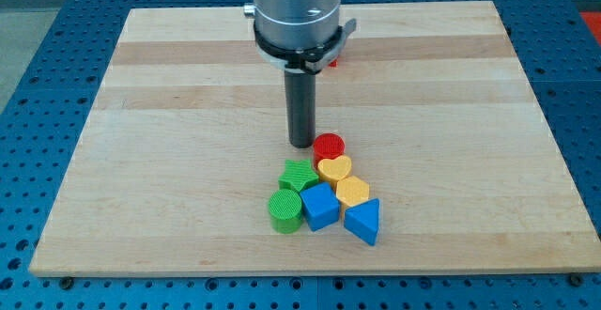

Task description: Point your arm towards red star

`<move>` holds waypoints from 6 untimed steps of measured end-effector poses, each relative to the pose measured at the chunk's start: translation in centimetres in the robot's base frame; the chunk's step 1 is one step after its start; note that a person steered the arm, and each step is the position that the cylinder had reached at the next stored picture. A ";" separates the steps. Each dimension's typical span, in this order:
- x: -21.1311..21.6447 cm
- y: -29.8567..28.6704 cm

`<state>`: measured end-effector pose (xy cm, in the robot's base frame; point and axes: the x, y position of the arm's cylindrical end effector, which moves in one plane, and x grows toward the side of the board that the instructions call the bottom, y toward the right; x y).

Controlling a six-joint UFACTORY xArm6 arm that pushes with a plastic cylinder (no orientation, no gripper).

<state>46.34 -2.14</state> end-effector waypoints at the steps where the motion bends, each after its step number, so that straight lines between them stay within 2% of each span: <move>1: -2.7 -1.8; 4: -17.0 -6.6; 5: -19.8 -3.8; 6: -21.1 1.4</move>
